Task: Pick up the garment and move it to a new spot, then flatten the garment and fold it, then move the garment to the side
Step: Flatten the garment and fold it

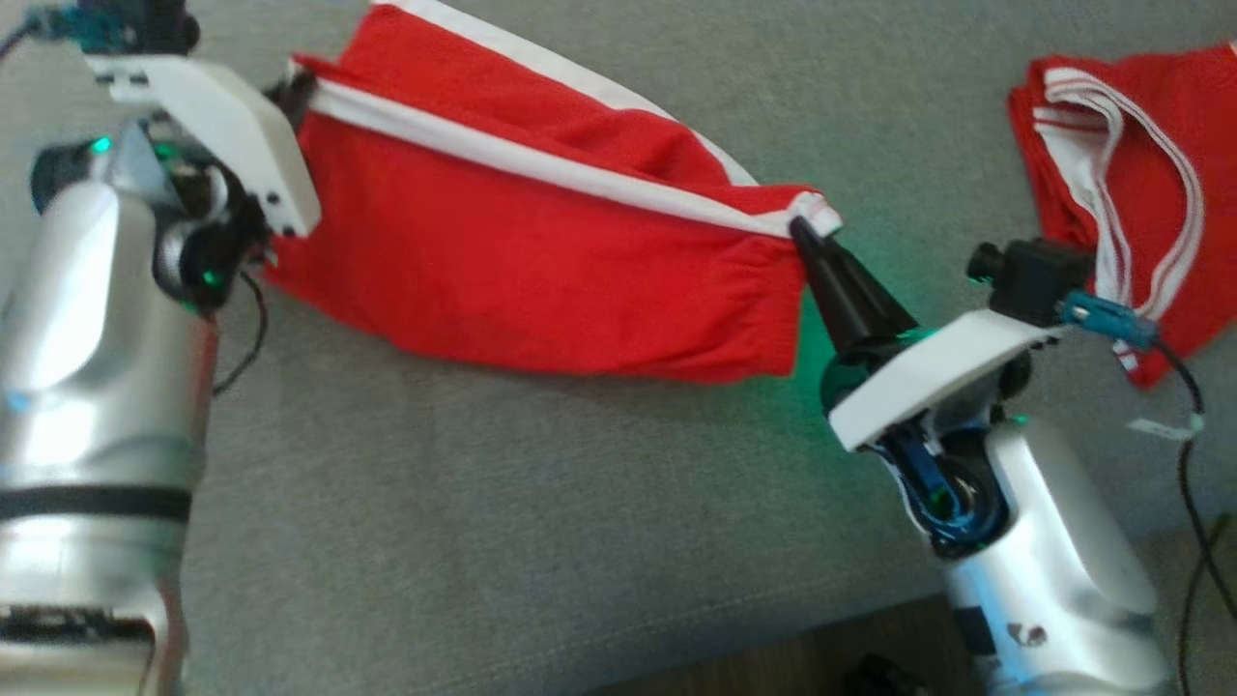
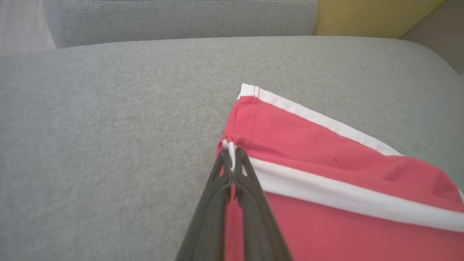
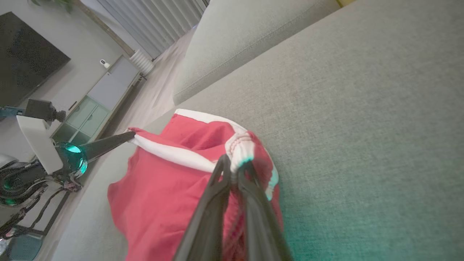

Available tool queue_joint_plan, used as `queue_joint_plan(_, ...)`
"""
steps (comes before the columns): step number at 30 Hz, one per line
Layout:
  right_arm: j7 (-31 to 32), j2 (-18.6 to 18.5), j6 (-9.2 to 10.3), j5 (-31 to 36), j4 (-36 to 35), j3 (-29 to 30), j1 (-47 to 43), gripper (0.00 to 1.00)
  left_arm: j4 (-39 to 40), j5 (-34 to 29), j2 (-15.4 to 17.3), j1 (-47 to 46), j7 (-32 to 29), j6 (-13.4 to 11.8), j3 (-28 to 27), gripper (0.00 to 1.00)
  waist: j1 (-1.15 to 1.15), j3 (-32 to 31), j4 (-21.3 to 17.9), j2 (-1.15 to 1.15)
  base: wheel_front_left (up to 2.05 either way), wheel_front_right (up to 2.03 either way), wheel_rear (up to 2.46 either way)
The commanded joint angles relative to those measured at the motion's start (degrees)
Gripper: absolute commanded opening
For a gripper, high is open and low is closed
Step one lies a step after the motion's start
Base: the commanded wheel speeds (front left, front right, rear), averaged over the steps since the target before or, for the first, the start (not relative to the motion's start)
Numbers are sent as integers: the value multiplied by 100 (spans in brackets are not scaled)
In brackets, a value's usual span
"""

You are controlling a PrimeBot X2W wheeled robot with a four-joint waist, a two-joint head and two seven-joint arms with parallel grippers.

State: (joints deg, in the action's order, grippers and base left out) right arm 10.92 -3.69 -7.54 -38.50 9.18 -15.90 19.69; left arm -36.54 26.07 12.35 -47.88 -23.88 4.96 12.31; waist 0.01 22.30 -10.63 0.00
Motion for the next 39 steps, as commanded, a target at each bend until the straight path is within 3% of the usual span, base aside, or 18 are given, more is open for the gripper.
queue_joint_plan(1,-113,70,5,-86,-92,-170,179,0,-17,-97,274,-399,112,16,-133,0,-1,231,-253,0,0,0,0)
queue_joint_plan(12,-867,79,5,-719,588,-980,810,0,-1566,-312,379,-1537,883,175,167,0,-1,566,-771,0,0,0,0)
queue_joint_plan(13,-905,80,5,-720,644,-1034,849,16,-1698,-291,355,-1582,913,180,168,10,-1,574,-783,0,0,0,0)
queue_joint_plan(14,-946,80,5,-724,691,-1084,882,47,-1815,-270,329,-1617,947,183,167,47,-1,581,-793,0,0,0,0)
queue_joint_plan(15,-988,80,5,-688,737,-1131,915,100,-1930,-245,299,-1638,967,187,169,100,-1,582,-796,0,0,0,0)
queue_joint_plan(19,-1316,33,5,-312,864,-1112,942,100,-2161,-191,216,-1679,1401,199,159,100,-1,562,-714,0,0,0,0)
queue_joint_plan(23,-1637,-134,5,217,838,-907,782,100,-2135,-243,162,-1535,2247,183,184,100,-1,461,-541,0,0,0,0)
queue_joint_plan(29,-1805,-340,5,1176,436,-295,318,100,-1795,-389,166,-1028,3604,-145,160,100,-1,232,-216,0,0,0,0)
queue_joint_plan(33,-1818,-367,5,2044,-252,355,-82,100,-903,-466,212,-305,3874,-545,-38,100,-1,2,46,0,0,0,0)
queue_joint_plan(39,-1540,-272,5,2511,-888,893,-431,100,1081,-753,210,1020,3885,-1098,-378,100,-1,-228,349,0,0,0,0)
